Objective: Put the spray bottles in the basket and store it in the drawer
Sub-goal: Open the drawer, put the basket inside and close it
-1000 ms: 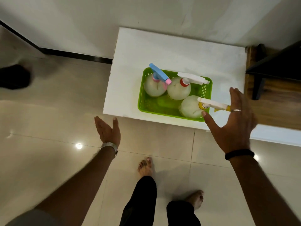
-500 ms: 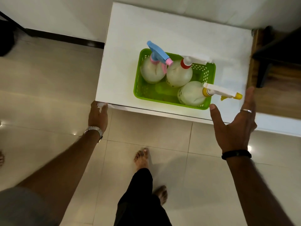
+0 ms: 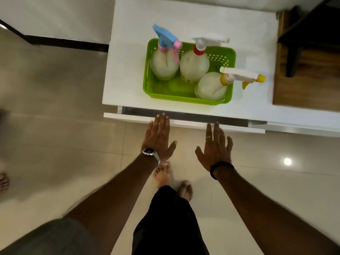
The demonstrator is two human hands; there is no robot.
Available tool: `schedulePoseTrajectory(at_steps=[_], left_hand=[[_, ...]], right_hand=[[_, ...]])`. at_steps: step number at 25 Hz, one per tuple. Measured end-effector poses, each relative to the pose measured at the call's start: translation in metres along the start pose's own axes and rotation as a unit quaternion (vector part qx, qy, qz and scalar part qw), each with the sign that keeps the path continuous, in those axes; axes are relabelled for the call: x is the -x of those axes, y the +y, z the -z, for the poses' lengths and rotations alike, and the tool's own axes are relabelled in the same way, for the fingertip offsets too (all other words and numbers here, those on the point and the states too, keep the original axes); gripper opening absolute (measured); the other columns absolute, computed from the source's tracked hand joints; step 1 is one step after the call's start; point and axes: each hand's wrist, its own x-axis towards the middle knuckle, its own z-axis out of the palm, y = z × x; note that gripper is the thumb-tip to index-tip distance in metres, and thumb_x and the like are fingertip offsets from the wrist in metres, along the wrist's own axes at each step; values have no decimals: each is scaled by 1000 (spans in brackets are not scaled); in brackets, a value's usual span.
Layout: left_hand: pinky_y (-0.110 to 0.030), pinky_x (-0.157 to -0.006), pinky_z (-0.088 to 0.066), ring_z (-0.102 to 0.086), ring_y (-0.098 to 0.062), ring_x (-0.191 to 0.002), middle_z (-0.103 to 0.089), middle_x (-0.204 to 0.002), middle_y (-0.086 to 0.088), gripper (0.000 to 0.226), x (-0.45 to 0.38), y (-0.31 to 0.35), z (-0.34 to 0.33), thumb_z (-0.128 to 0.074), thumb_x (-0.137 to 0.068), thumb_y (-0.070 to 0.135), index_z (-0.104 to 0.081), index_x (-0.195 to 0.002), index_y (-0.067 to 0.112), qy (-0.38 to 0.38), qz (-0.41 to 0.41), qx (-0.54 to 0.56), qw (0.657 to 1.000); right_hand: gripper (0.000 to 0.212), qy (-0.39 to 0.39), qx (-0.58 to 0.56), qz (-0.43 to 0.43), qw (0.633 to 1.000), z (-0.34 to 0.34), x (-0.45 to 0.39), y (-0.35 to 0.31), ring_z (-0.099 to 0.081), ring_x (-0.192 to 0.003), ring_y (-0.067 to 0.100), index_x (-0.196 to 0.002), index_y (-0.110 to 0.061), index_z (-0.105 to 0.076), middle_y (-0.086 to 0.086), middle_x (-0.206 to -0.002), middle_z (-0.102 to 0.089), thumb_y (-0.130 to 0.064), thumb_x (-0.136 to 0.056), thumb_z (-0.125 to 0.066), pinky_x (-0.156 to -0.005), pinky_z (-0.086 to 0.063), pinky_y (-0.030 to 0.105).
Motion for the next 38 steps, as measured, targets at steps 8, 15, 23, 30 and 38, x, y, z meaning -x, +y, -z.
schedulePoseTrajectory(at_steps=[8,15,23,30,38], left_hand=[[-45,-130,5,15,-30,-159,16,-171,-12,109,15,17,2,-36,-90,73,14,-161,6,-62,43,-22,997],[-50,-129,1,27,-31,-155,33,-166,-10,123,70,28,-41,-47,-84,76,25,-158,9,-85,50,-2,995],[-57,-125,-11,39,-27,-149,53,-154,-2,130,138,25,-93,-46,-78,81,49,-141,18,-142,51,22,988],[-56,-125,-8,31,-29,-154,40,-163,-6,116,185,29,-96,-45,-88,72,25,-158,12,-201,31,34,979],[-56,-126,-2,35,-28,-151,45,-160,-4,111,219,34,-110,-43,-91,68,32,-154,15,-227,41,60,971]], right_hand=[[100,-67,-13,68,995,-3,0,-19,12,-157,26,-159,-10,13,11,-169,17,-47,-94,-53,-125,2,53],[110,-113,-35,54,992,-40,58,-20,27,-153,27,-156,-11,24,9,-164,34,-54,-93,-54,-125,1,58],[115,-161,-69,31,984,-85,131,-18,36,-149,24,-152,-15,33,3,-157,47,-51,-90,-57,-123,-3,63],[113,-214,-52,14,975,-98,176,-24,34,-150,25,-150,-12,34,6,-159,44,-55,-92,-53,-124,-4,63],[110,-224,-27,4,974,-116,209,-25,33,-150,26,-152,-12,32,8,-158,44,-60,-93,-47,-124,-2,61]])
